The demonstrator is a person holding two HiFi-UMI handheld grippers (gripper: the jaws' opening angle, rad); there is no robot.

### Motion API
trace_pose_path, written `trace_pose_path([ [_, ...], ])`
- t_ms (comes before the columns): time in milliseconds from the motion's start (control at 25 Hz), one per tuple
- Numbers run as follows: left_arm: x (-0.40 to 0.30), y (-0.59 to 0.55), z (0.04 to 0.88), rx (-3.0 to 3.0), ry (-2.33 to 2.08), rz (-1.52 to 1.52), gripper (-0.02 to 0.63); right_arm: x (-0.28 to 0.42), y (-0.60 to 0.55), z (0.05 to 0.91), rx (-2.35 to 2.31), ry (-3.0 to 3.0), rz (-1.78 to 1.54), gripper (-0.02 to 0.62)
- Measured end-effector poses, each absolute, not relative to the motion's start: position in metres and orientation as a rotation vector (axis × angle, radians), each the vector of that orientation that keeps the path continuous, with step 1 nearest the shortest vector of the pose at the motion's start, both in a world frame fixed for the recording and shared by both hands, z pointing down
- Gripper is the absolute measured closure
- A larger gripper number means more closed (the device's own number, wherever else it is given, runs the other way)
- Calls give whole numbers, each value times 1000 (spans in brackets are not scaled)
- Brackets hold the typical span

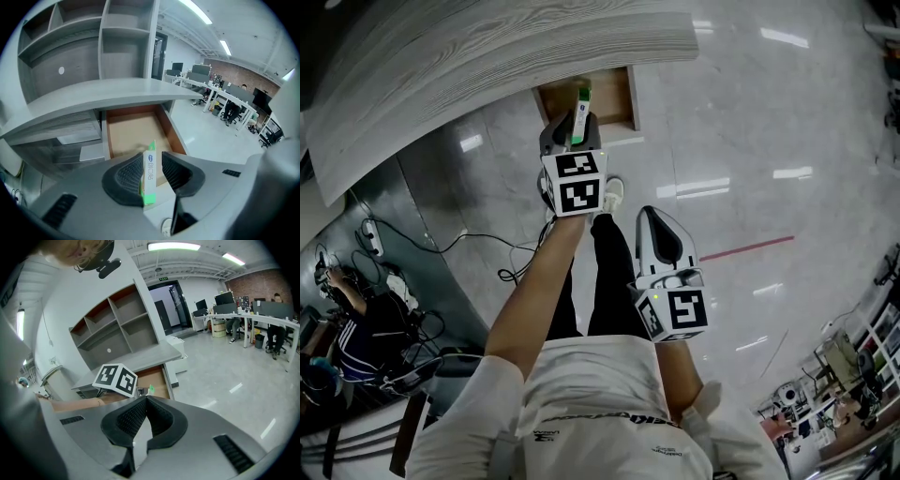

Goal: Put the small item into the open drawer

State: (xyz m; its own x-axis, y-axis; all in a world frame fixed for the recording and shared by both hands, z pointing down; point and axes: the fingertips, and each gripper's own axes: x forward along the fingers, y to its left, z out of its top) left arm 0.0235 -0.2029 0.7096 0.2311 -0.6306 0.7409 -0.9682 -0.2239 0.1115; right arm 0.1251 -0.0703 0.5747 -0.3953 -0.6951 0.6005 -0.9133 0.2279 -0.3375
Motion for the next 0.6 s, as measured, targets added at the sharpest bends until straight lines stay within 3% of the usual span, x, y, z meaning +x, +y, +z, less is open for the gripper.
trace_pose_path([
  [600,12,-178,625,2029,-1441,718,546,111,-83,518,1576,-2203,871,563],
])
